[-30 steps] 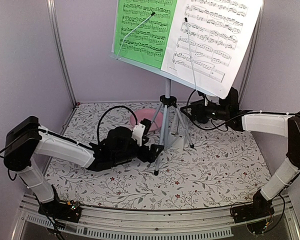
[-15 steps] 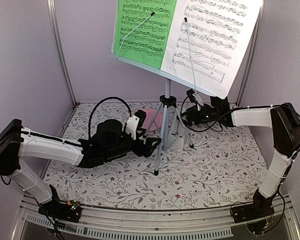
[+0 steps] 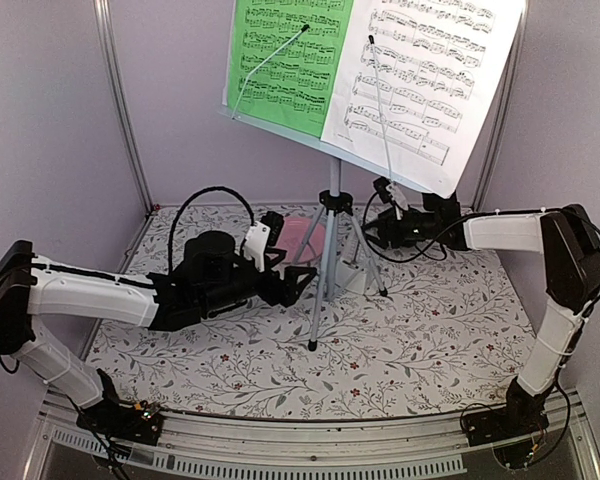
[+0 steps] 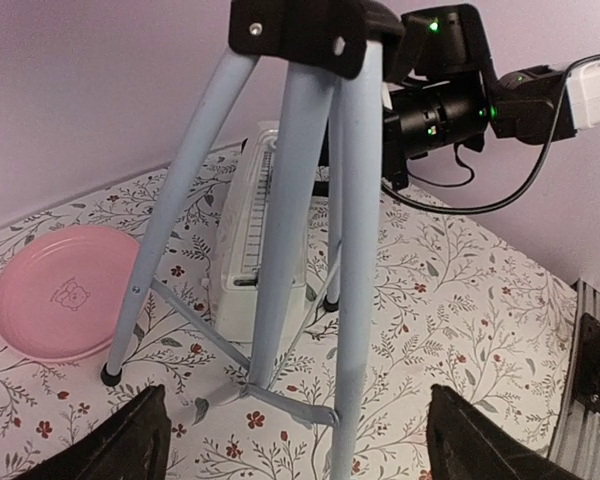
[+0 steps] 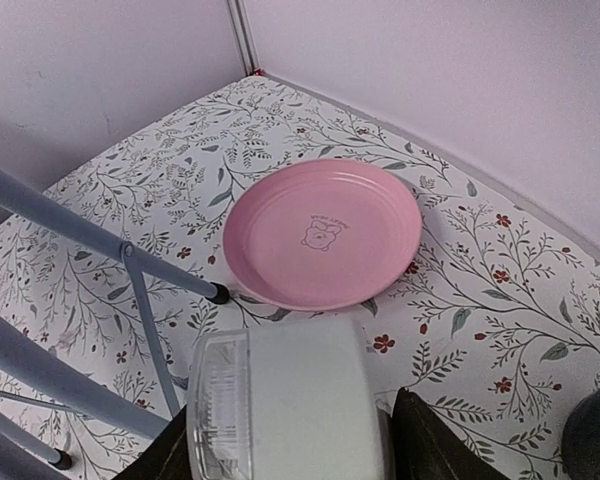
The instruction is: Set up the instrument practice props
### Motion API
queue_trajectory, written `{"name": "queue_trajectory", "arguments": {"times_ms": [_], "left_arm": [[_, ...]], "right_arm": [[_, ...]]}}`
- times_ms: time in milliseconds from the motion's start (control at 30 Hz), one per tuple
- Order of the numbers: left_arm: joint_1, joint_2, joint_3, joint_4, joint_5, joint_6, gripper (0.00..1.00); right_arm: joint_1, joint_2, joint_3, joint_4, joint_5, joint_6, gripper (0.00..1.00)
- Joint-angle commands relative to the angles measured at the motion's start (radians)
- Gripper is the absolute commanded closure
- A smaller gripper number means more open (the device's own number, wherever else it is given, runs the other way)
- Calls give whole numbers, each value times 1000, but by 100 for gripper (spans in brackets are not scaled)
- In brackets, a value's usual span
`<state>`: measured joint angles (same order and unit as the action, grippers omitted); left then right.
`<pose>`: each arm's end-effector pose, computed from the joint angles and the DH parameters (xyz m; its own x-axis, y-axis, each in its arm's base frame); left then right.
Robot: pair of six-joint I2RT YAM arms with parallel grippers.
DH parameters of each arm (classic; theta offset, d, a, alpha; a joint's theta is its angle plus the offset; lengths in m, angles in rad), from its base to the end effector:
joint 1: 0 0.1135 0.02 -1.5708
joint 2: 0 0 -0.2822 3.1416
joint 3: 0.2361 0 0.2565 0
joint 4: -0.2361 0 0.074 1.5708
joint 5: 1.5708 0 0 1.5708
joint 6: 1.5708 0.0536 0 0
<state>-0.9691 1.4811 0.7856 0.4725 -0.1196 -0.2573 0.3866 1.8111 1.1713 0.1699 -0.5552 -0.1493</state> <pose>0.2026 -0.2838 0.2527 -0.3126 0.0089 -0.9499 0.6960 0.6826 -0.2226 0.3873 0.1882 0.2327 -0.3023 -0.2595 -0.9172 -0.8097 0.5777 0.1034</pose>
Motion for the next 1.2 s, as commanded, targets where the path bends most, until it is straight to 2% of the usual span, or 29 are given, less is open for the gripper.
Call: {"name": "queue_trajectory", "arguments": {"times_ms": [0, 200, 633, 1100, 1167], "left_arm": [[22, -27, -14, -11, 4, 7, 11], [30, -29, -14, -5, 3, 9, 11], [53, -55, -21, -6, -8, 10, 12], [82, -79, -23, -9, 0, 14, 11], [85, -82, -22, -13, 3, 23, 11]], "right_arm": [[-51, -69, -10, -45, 102, -17, 51], [-97, -169, -52, -46, 262, 3, 57], [-123, -394, -195, -131, 388, 54, 65], [-102, -780, -383, -313, 303, 202, 69], [-93, -821, -405, -316, 242, 230, 69]]}}
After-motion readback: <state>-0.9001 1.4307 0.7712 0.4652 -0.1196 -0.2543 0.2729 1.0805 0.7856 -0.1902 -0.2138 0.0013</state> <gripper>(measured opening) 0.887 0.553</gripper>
